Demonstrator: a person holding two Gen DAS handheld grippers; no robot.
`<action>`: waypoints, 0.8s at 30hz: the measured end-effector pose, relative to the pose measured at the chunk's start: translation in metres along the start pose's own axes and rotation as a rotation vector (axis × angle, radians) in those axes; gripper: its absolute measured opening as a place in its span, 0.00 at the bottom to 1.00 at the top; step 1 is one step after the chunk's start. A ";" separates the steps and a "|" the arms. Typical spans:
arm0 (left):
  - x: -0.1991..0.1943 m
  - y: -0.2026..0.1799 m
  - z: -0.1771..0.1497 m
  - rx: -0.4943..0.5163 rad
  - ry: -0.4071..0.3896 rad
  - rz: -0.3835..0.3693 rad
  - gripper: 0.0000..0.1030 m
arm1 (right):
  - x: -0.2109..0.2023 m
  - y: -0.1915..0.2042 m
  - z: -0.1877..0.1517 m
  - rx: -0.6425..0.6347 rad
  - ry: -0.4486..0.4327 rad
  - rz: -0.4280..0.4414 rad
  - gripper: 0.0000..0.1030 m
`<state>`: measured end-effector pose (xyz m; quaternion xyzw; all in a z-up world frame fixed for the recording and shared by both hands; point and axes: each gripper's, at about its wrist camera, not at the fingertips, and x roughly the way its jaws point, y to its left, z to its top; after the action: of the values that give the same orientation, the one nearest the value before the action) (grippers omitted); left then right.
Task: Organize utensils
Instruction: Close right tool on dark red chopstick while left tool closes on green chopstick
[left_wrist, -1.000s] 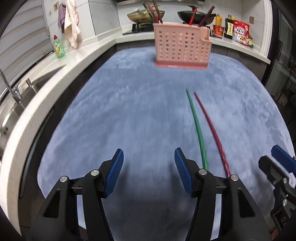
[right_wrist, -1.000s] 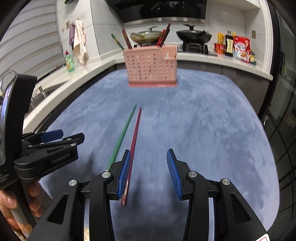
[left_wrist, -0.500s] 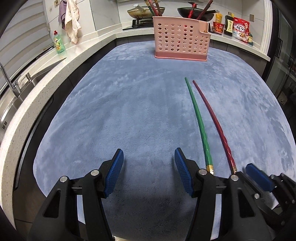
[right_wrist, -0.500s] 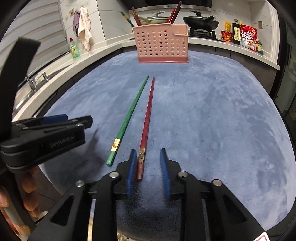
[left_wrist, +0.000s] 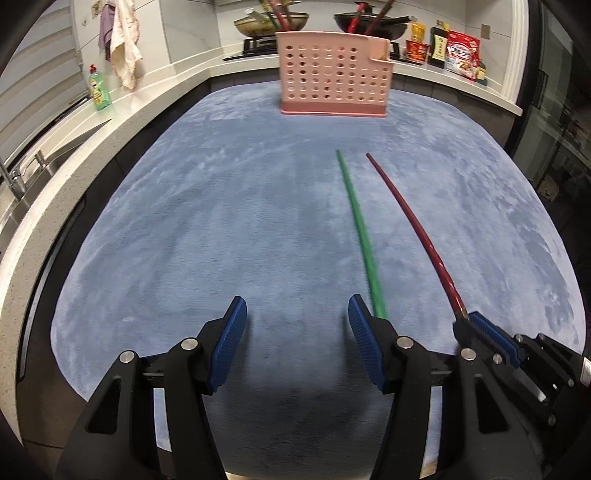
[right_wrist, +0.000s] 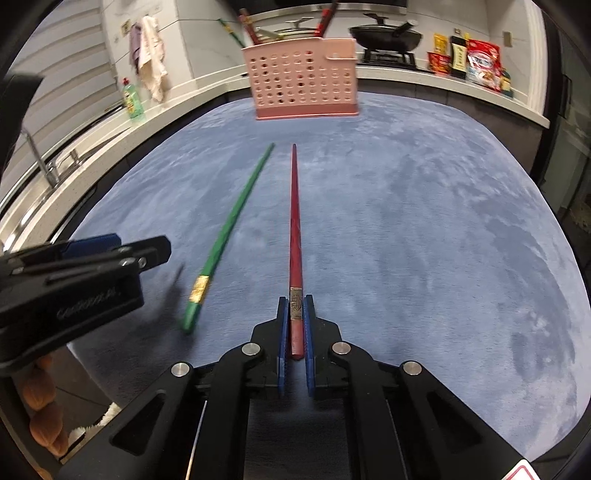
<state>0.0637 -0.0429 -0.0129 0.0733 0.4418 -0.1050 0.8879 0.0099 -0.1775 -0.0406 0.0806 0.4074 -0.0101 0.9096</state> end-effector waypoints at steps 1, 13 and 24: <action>0.000 -0.002 0.000 0.000 0.002 -0.010 0.53 | 0.000 -0.004 0.000 0.010 -0.001 -0.005 0.07; 0.018 -0.022 -0.010 0.029 0.052 -0.060 0.53 | -0.001 -0.017 0.001 0.055 0.004 0.003 0.07; 0.015 -0.024 -0.013 0.053 0.049 -0.092 0.07 | -0.004 -0.016 0.000 0.055 0.001 0.009 0.07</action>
<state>0.0564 -0.0654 -0.0332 0.0787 0.4636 -0.1555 0.8688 0.0061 -0.1932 -0.0403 0.1074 0.4070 -0.0169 0.9069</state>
